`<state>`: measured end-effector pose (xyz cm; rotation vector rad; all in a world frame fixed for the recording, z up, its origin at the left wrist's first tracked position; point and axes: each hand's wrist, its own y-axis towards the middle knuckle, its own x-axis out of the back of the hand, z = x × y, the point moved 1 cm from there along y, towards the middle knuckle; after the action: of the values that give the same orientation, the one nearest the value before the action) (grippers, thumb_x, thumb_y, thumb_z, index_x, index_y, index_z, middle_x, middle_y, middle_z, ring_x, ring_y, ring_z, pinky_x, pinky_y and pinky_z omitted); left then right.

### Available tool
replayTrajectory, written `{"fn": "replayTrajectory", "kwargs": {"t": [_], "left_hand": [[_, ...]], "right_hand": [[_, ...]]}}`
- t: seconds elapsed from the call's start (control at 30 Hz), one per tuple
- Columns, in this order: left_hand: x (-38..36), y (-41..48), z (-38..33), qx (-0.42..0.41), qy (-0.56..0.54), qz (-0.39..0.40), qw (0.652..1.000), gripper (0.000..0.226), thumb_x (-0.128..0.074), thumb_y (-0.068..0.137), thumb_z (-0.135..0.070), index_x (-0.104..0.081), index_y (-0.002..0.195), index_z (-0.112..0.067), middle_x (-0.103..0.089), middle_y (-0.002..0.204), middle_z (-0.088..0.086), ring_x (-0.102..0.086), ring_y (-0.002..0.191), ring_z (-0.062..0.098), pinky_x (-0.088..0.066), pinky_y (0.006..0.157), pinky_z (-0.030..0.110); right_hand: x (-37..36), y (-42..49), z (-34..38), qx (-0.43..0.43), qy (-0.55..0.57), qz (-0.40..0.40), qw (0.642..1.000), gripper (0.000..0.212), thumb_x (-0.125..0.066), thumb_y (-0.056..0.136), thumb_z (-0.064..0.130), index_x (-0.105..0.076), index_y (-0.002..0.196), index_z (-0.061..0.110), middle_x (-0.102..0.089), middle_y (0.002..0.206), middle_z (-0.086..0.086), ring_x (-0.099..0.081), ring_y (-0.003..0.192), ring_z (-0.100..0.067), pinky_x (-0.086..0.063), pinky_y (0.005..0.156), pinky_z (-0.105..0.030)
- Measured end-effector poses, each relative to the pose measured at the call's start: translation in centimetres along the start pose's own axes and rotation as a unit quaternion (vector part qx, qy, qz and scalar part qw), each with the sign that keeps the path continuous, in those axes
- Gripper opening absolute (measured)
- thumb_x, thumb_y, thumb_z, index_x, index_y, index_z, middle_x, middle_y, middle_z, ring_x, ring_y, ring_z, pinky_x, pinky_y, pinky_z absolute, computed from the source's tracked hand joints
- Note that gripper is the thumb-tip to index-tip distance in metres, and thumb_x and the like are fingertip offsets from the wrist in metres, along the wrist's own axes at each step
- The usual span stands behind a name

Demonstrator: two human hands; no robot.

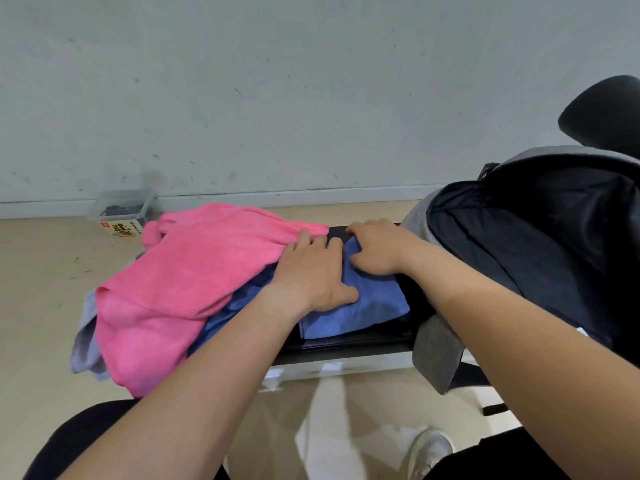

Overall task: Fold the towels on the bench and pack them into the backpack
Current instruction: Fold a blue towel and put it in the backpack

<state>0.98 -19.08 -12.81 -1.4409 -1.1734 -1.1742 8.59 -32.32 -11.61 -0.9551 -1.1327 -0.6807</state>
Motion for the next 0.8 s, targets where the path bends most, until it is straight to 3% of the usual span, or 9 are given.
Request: {"fn": "replayTrajectory", "kwargs": {"t": [0.07,0.17,0.27,0.33,0.43,0.57,0.63,0.7,0.8], "left_hand": [[0.2,0.1,-0.1,0.007,-0.018,0.004,1.000,0.073,-0.066,0.066,-0.057,-0.042,0.125,-0.020,-0.056,0.120,0.003,-0.041,0.111,0.028,-0.038,0.082,0.039],[0.3,0.1,0.1,0.012,-0.048,0.011,0.999,0.101,-0.070,0.063,-0.055,-0.022,0.145,-0.022,-0.056,0.129,0.005,-0.041,0.116,0.030,-0.043,0.089,0.042],[0.2,0.0,0.4,0.012,-0.059,0.018,0.998,0.110,-0.072,0.062,-0.056,-0.013,0.150,-0.025,-0.051,0.138,0.004,-0.039,0.119,0.030,-0.042,0.090,0.042],[0.2,-0.2,0.5,0.009,-0.069,0.012,0.997,0.113,-0.074,0.062,-0.058,-0.012,0.151,-0.025,-0.048,0.141,0.005,-0.038,0.122,0.030,-0.042,0.093,0.043],[0.7,-0.4,1.0,0.023,-0.076,-0.029,0.996,0.118,-0.079,0.058,-0.064,-0.020,0.152,-0.022,-0.045,0.144,0.005,-0.037,0.129,0.030,-0.040,0.103,0.043],[3.1,-1.4,1.4,0.014,-0.016,-0.112,0.993,0.074,-0.076,0.063,-0.067,-0.059,0.124,-0.028,-0.050,0.116,-0.004,-0.039,0.109,0.022,-0.039,0.095,0.036],[4.1,-2.2,1.3,-0.013,-0.027,-0.130,0.991,0.057,-0.076,0.063,-0.064,-0.066,0.108,-0.031,-0.047,0.114,-0.009,-0.036,0.103,0.019,-0.038,0.092,0.035],[4.9,-3.1,1.3,-0.039,-0.111,-0.128,0.985,0.050,-0.082,0.062,-0.055,-0.066,0.100,-0.026,-0.055,0.118,-0.009,-0.047,0.105,0.019,-0.043,0.089,0.035],[6.3,-4.5,1.7,-0.046,-0.266,-0.102,0.957,0.037,-0.088,0.065,-0.037,-0.062,0.086,-0.023,-0.067,0.086,-0.007,-0.059,0.078,0.013,-0.044,0.067,0.025]], "right_hand": [[0.7,0.1,-0.2,-0.004,0.030,0.031,0.999,0.053,-0.060,0.081,0.029,-0.050,0.132,0.018,-0.061,0.120,-0.005,-0.057,0.107,-0.026,-0.052,0.088,-0.040],[1.5,0.0,-0.2,0.002,0.069,0.061,0.996,0.032,-0.068,0.072,0.023,-0.064,0.103,0.015,-0.068,0.088,-0.003,-0.065,0.082,-0.023,-0.057,0.069,-0.036],[2.1,-0.3,0.2,0.026,0.024,0.068,0.997,0.019,-0.073,0.069,0.029,-0.056,0.076,0.023,-0.054,0.083,-0.001,-0.052,0.080,-0.023,-0.048,0.064,-0.034],[2.6,-0.7,0.4,0.045,0.022,0.057,0.997,0.022,-0.074,0.069,0.029,-0.053,0.075,0.027,-0.049,0.092,0.000,-0.047,0.085,-0.020,-0.046,0.068,-0.033],[3.1,-2.2,0.0,0.066,0.116,0.023,0.991,0.025,-0.073,0.069,0.013,-0.058,0.088,0.021,-0.060,0.085,0.003,-0.056,0.076,-0.017,-0.045,0.060,-0.027],[3.3,-5.4,-0.9,0.094,0.229,-0.050,0.968,0.035,-0.073,0.069,0.003,-0.057,0.095,0.020,-0.060,0.078,0.006,-0.053,0.064,-0.008,-0.045,0.059,-0.024],[3.3,-7.0,-1.2,0.108,0.317,-0.067,0.940,0.042,-0.076,0.070,-0.002,-0.058,0.102,0.018,-0.061,0.078,0.003,-0.053,0.061,-0.006,-0.045,0.059,-0.021],[3.2,-8.3,-1.5,0.113,0.386,-0.078,0.912,0.049,-0.078,0.070,-0.005,-0.059,0.109,0.018,-0.064,0.082,0.001,-0.056,0.064,-0.006,-0.047,0.062,-0.019],[3.2,-9.9,-1.5,0.116,0.476,-0.077,0.868,0.049,-0.081,0.073,-0.003,-0.062,0.114,0.016,-0.071,0.091,0.000,-0.065,0.078,-0.006,-0.052,0.074,-0.020]]}}
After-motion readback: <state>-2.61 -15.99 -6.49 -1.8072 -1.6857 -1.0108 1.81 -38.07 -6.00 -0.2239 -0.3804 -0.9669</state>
